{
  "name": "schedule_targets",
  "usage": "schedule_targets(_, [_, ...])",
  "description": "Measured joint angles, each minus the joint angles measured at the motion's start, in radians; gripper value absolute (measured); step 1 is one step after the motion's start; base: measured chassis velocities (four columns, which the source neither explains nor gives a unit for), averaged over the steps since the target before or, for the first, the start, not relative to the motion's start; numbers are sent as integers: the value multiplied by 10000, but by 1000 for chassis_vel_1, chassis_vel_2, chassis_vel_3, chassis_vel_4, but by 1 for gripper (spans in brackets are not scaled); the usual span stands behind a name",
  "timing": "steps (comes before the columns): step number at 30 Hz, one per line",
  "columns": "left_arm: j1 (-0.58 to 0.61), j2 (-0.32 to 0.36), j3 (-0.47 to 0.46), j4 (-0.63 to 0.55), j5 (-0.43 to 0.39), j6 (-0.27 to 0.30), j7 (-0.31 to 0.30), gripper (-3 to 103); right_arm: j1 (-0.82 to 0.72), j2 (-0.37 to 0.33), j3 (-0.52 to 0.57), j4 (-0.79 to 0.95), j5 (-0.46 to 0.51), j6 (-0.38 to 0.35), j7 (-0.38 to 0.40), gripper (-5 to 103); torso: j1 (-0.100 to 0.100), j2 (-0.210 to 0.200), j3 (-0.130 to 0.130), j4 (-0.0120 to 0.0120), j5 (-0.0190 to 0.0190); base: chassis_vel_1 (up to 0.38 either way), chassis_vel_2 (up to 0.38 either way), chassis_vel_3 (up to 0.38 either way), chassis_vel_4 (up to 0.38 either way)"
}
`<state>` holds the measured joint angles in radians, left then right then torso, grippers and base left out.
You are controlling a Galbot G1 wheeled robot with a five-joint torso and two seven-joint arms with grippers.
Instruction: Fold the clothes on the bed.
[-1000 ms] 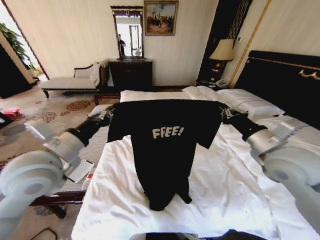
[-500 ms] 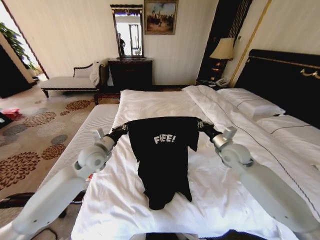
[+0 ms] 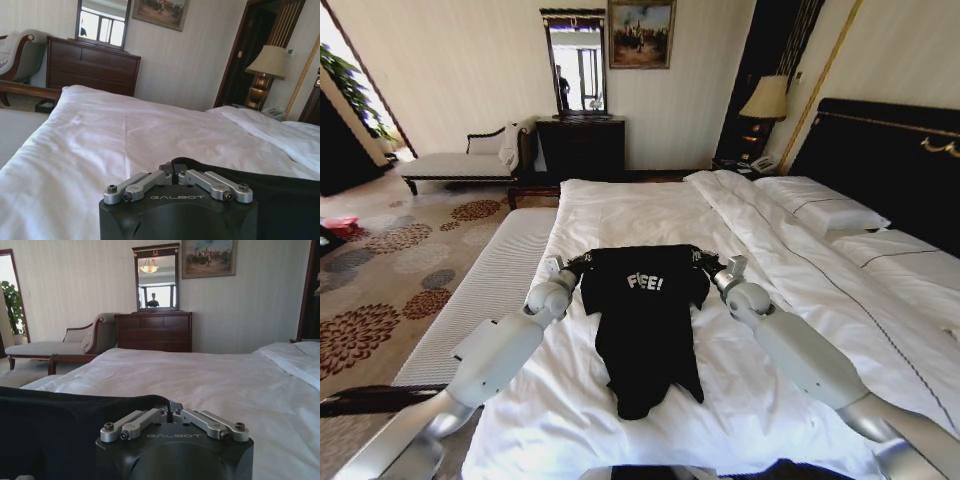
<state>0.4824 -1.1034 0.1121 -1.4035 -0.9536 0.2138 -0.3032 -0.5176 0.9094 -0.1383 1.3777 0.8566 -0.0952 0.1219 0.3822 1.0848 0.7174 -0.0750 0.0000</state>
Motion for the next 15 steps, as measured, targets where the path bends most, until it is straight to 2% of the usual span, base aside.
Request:
schedule_targets(2, [-350,-361,107,789,159,-52,105,0,295,296,-220,-730,-91,157,-84,0,0,0,0,1,0,0,0,0,0])
schedule_targets(3, [-350,-361,107,789,159,-52,105,0,295,296,-220,-730,-91,157,-84,0,0,0,0,1,0,0,0,0,0])
schedule_targets(6, [-1021,-1230,125,2380,572,-154,413,0,792,814,-561,-2166,-271,420,-286,0,0,0,0,-4,1,0,0,0,0])
schedule_targets(7, [-1021,-1230,125,2380,572,-154,413,0,792,814,-561,-2166,-271,420,-286,0,0,0,0,-4,1,0,0,0,0])
schedule_targets(12, [-1738,-2562,105,4207,1157,-333,855,0,1435,1499,-830,-3619,-464,640,-473,0,0,0,0,-3,1,0,0,0,0])
schedule_targets(14, [-1781,-2660,81,4344,1210,-352,893,0,1478,1546,-848,-3701,-478,651,-484,0,0,0,0,-4,1,0,0,0,0])
schedule_targets(15, [-1952,-3031,-83,4975,1505,-459,1045,0,1645,1764,-904,-4043,-546,715,-550,0,-2,1,-1,-8,1,0,0,0,0])
